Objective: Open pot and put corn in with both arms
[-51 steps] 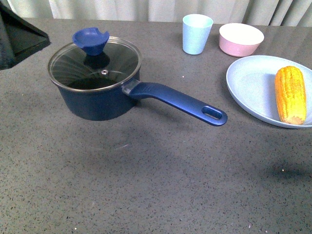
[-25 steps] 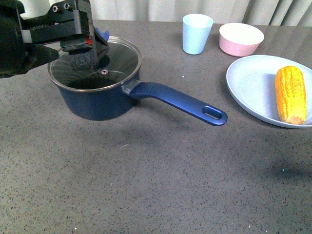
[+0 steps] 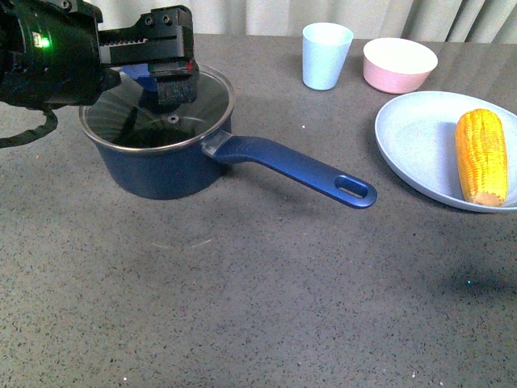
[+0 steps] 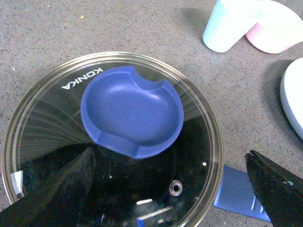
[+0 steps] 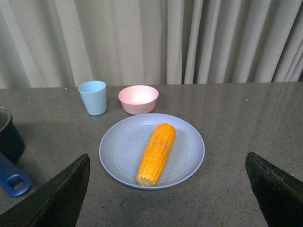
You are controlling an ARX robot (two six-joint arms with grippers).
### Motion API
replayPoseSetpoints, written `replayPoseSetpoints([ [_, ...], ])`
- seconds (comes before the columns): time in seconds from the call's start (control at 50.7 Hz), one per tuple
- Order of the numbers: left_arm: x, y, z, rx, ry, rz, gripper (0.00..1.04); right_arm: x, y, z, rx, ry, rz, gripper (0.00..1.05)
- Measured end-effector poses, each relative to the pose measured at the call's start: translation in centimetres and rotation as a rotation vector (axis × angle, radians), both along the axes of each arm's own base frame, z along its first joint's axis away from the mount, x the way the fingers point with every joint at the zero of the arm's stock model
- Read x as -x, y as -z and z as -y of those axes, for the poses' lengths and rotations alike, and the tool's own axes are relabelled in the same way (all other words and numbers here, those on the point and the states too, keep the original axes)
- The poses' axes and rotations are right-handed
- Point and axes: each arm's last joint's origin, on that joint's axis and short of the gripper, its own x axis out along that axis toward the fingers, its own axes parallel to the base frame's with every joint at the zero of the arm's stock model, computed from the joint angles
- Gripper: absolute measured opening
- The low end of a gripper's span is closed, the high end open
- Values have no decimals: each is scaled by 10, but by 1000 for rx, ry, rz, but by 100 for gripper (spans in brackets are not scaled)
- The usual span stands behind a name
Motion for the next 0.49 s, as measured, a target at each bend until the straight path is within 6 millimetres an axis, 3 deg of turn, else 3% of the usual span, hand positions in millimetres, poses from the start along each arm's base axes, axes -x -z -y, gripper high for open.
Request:
replayPoseSetpoints([
  [0.493,-26,3,7,-60,-39,21,96,0,0,0,0,0,0,96],
])
